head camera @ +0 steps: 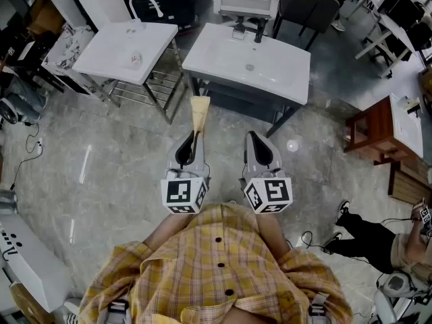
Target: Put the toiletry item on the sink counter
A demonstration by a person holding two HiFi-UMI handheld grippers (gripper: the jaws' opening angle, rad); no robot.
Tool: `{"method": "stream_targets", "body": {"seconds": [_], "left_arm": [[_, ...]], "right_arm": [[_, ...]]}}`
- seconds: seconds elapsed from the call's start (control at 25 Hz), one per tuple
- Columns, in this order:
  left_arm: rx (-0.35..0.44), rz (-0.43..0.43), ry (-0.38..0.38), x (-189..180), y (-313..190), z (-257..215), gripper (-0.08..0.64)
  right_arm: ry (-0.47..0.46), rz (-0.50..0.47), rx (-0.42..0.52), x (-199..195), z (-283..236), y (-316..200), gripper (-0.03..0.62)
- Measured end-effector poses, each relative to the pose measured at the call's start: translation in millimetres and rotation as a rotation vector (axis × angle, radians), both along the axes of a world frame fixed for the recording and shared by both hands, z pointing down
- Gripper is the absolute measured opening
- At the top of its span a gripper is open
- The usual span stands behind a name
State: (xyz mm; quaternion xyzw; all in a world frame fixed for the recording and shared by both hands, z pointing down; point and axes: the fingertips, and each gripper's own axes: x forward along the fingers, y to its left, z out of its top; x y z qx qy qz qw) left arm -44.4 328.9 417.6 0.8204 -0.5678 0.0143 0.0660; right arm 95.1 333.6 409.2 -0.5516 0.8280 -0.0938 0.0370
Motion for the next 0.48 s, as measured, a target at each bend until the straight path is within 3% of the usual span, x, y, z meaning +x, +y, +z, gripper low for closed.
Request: {"method": "stream_targets", "body": {"seconds": [0.48], "left_arm": [[0.016, -0.076, -0.022, 40.3, 24.0, 4.3, 0.029]], "right_arm": [[-0.013, -0.054, 0.036, 51.8, -4.6, 7.8, 0.000]]}}
